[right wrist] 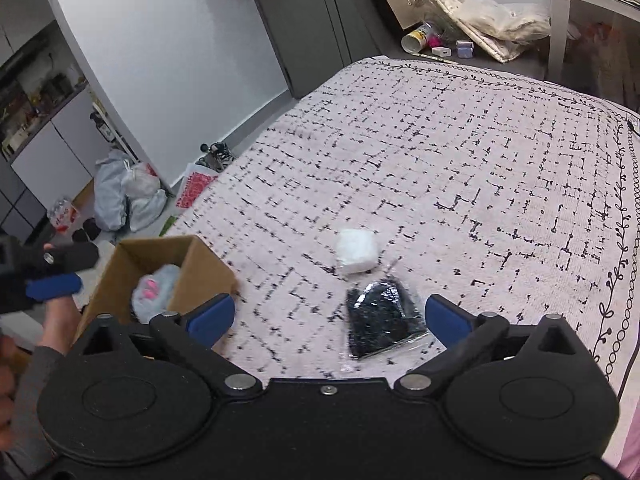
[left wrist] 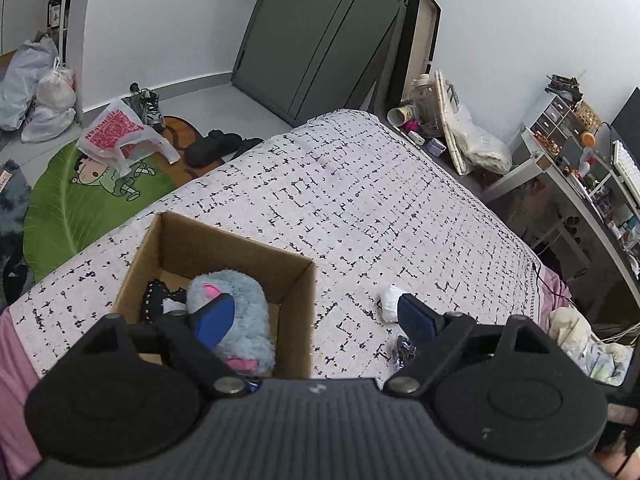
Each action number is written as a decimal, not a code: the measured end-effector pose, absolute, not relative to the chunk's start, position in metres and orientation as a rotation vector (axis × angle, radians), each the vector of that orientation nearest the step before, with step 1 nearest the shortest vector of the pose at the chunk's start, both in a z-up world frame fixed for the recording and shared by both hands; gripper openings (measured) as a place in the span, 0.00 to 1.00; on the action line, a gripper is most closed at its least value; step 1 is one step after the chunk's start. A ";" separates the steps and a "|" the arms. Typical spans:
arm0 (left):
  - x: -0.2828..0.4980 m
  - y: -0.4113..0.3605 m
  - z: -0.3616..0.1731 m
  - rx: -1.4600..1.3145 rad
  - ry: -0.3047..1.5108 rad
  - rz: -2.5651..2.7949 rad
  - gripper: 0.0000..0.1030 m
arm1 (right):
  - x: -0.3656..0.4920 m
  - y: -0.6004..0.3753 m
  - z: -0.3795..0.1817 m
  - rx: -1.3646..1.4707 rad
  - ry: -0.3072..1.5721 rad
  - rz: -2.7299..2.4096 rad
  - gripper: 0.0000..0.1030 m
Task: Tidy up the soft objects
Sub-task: 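Grasp the black bagged item with the right tool while the left tool reaches the white bundle, then grasp the white tissue bundle with the left tool while the right tool lifts the black bag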
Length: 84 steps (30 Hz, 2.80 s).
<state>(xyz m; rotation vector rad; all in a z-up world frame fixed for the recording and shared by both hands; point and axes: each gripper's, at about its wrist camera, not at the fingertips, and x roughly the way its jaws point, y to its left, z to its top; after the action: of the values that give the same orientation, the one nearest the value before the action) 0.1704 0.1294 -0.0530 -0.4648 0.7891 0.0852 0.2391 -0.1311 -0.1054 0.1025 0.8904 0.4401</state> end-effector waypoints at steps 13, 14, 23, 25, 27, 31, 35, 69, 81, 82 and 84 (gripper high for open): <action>0.200 0.073 -0.061 -0.346 0.808 0.123 0.85 | 0.248 -0.143 -0.165 0.053 0.825 0.449 0.99; 0.203 0.070 -0.063 -0.345 0.811 0.127 0.85 | 0.249 -0.141 -0.167 0.042 0.822 0.455 0.99; 0.230 0.046 -0.079 -0.342 0.846 0.156 0.85 | 0.264 -0.132 -0.186 -0.014 0.805 0.485 0.98; 0.235 0.041 -0.083 -0.348 0.852 0.170 0.85 | 0.266 -0.130 -0.192 -0.034 0.815 0.486 0.93; 0.242 0.035 -0.088 -0.356 0.864 0.176 0.85 | 0.268 -0.129 -0.197 -0.042 0.827 0.487 0.85; 0.252 0.022 -0.100 -0.358 0.886 0.183 0.85 | 0.272 -0.135 -0.205 -0.051 0.857 0.497 0.59; 0.264 0.007 -0.113 -0.361 0.902 0.189 0.85 | 0.279 -0.149 -0.204 0.022 0.874 0.516 0.44; 0.339 -0.030 -0.179 -0.367 1.056 0.223 0.42 | 0.298 -0.187 -0.208 0.141 0.871 0.510 0.38; 0.302 -0.032 -0.135 -0.375 1.009 0.202 0.42 | 0.286 -0.197 -0.178 0.195 0.846 0.469 0.34; 0.299 -0.033 -0.131 -0.377 1.002 0.199 0.42 | 0.284 -0.198 -0.174 0.204 0.843 0.462 0.34; 0.290 -0.033 -0.121 -0.386 0.986 0.204 0.42 | 0.282 -0.201 -0.167 0.226 0.833 0.466 0.34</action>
<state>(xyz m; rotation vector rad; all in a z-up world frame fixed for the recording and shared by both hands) 0.2904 -0.0332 -0.1208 -0.3857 0.9864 0.2037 0.2819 -0.2009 -0.1674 0.2265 0.8328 0.4661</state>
